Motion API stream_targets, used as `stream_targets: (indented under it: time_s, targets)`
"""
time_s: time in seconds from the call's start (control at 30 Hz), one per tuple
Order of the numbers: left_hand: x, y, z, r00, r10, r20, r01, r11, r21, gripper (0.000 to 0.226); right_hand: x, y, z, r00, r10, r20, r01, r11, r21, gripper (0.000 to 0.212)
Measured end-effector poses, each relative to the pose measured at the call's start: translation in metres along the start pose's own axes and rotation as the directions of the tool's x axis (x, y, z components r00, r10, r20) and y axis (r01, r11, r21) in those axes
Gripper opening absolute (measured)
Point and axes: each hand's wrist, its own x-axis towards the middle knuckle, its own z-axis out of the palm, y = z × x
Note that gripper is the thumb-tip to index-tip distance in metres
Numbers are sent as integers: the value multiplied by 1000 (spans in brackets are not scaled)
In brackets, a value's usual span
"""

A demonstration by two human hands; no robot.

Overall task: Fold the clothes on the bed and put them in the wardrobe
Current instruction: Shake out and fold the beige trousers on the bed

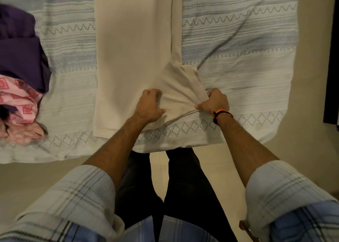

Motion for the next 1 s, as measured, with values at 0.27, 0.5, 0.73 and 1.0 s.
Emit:
stream_targets:
  time_s: [0.27, 0.5, 0.73, 1.0]
  targets:
    - [-2, 8, -29, 999, -51, -5, 51, 998, 31, 74, -29, -34, -2, 833, -480, -275, 389, 862, -325, 56]
    - [21, 10, -66, 994, 37, -106, -7, 964, 265, 76, -44, -114, 23, 532, -846, -16, 739, 474, -479, 48]
    - [44, -15, -91, 999, 4, 50, -25, 906, 423, 86, -21, -127, 37, 806, -585, 90, 538, 659, -526, 77]
    - [52, -31, -123, 982, 71, 172, -132, 918, 373, 84, -28, -157, 39, 828, -555, -75, 430, 716, -550, 71]
